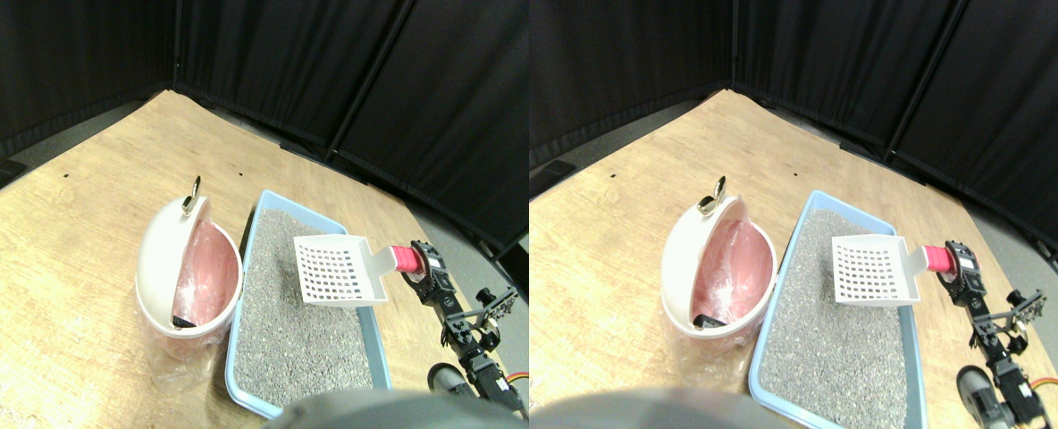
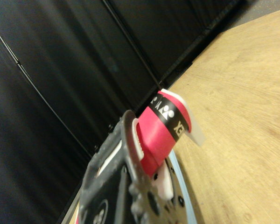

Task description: Scoop (unimanual)

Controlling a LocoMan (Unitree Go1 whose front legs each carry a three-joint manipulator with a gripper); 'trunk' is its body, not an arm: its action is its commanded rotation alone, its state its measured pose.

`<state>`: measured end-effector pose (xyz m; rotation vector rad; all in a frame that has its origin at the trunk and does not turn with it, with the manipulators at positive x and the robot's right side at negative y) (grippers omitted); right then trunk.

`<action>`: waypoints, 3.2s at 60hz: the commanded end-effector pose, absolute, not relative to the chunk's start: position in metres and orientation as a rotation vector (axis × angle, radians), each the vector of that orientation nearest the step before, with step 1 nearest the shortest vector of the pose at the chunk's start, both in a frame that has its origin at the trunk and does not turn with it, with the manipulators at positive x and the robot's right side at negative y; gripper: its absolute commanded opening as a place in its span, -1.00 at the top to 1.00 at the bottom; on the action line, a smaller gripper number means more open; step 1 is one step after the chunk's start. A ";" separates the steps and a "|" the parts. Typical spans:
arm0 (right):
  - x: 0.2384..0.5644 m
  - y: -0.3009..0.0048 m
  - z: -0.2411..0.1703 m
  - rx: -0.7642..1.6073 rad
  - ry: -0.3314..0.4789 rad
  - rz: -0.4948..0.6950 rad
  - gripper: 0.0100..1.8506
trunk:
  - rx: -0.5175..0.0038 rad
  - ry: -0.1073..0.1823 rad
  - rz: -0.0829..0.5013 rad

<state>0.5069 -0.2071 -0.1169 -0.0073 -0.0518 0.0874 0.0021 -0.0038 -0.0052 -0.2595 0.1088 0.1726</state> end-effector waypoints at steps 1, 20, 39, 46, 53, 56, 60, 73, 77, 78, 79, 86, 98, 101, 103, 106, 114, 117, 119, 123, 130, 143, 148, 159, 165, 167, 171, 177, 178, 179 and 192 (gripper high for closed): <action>0.503 -0.202 -0.111 0.034 -0.110 0.096 0.95 | -0.258 0.103 0.112; 0.488 -0.214 -0.132 0.076 -0.075 0.022 0.95 | -0.227 0.118 0.093; 0.485 -0.214 -0.160 0.123 -0.043 -0.023 0.95 | -0.213 0.125 0.093; 0.487 -0.219 -0.169 0.153 -0.036 -0.053 0.95 | -0.204 0.128 0.088; 0.489 -0.226 -0.176 0.150 -0.033 -0.085 0.95 | -0.197 0.133 0.086; 0.490 -0.230 -0.179 0.149 -0.031 -0.089 0.95 | -0.192 0.135 0.083; 0.491 -0.233 -0.181 0.148 -0.025 -0.106 0.95 | -0.188 0.136 0.078; 0.495 -0.235 -0.188 0.145 -0.003 -0.093 0.95 | -0.187 0.141 0.071; 0.495 -0.235 -0.191 0.137 0.005 -0.093 0.95 | -0.187 0.143 0.070; 0.495 -0.235 -0.192 0.135 0.014 -0.103 0.95 | -0.187 0.143 0.070; 0.495 -0.235 -0.193 0.138 0.025 -0.124 0.95 | -0.187 0.143 0.070; 0.496 -0.236 -0.197 0.148 0.110 -0.167 0.95 | -0.187 0.143 0.070; 0.493 -0.240 -0.208 0.178 0.180 -0.232 0.95 | -0.184 0.144 0.070; 0.492 -0.239 -0.209 0.174 0.195 -0.249 0.95 | -0.184 0.142 0.069; 0.491 -0.239 -0.210 0.168 0.200 -0.245 0.95 | -0.184 0.142 0.069; 0.489 -0.239 -0.209 0.171 0.207 -0.243 0.95 | -0.184 0.141 0.068; 0.488 -0.241 -0.207 0.181 0.271 -0.244 0.78 | -0.183 0.142 0.067; 0.487 -0.243 -0.205 0.169 0.301 -0.236 0.29 | -0.183 0.142 0.067; 0.487 -0.243 -0.204 0.160 0.319 -0.236 0.16 | -0.183 0.142 0.067; 0.486 -0.244 -0.201 0.181 0.367 -0.236 -0.25 | -0.184 0.141 0.063; 0.487 -0.248 -0.198 0.175 0.405 -0.204 -0.64 | -0.185 0.139 0.062; 0.482 -0.254 -0.180 0.192 0.429 -0.162 -0.81 | -0.186 0.137 0.057; 0.477 -0.255 -0.174 0.204 0.440 -0.165 -0.81 | -0.185 0.138 0.055; 0.462 -0.259 -0.152 0.167 0.421 -0.138 -0.73 | -0.180 0.132 0.047; 0.455 -0.265 -0.143 0.206 0.346 -0.087 -0.45 | -0.172 0.132 0.040; 0.453 -0.266 -0.139 0.201 0.310 -0.075 -0.29 | -0.170 0.132 0.036; 0.450 -0.270 -0.135 0.213 0.241 -0.028 0.39 | -0.166 0.130 0.030; 0.447 -0.272 -0.134 0.243 0.184 0.006 0.95 | -0.157 0.128 0.021; 0.446 -0.272 -0.134 0.240 0.174 0.005 0.95 | -0.155 0.127 0.019; 0.445 -0.272 -0.134 0.235 0.162 0.004 0.95 | -0.153 0.127 0.016; 0.436 -0.272 -0.130 0.176 0.115 -0.015 0.95 | -0.136 0.120 -0.003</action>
